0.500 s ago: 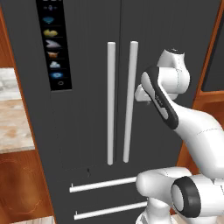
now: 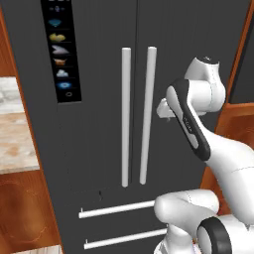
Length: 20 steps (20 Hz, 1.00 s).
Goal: Retrieve the tangerine and kiwi from the fridge and place them into the bowl on the dining table.
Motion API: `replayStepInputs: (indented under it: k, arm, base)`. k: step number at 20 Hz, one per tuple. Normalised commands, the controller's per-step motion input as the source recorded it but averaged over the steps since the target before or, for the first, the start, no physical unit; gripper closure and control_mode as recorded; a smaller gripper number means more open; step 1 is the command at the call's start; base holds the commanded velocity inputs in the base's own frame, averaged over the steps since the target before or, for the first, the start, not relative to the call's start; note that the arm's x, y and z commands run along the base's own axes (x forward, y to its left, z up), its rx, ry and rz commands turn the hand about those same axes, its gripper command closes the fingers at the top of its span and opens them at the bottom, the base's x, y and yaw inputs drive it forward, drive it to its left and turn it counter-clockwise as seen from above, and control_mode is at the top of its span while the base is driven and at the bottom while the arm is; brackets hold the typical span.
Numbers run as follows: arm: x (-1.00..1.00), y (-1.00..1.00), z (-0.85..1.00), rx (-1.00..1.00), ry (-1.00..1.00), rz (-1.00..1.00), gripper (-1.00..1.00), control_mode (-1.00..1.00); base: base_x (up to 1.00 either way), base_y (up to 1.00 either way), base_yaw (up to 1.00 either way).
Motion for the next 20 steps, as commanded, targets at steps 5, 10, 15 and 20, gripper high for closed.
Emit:
replayStepInputs:
  k: [5, 10, 15, 20]
  arm:
    - [-0.6, 0.0, -0.2, 0.0, -0.24, 0.0, -1.0, -1.0]
    - [-0.23, 0.0, -0.15, 0.0, -0.04, 0.0, -1.0, 1.0]
    - [0.0, 0.0, 0.0, 0.0, 0.0, 0.0, -1.0, 1.0]
    - [0.0, 0.0, 0.0, 0.0, 0.0, 0.0, -1.0, 1.0]
  base:
    - [0.0, 0.0, 0.0]
    - [-0.16, 0.03, 0.0]
    - [-0.51, 0.24, 0.0]
    - [-0.3, 0.46, 0.0]
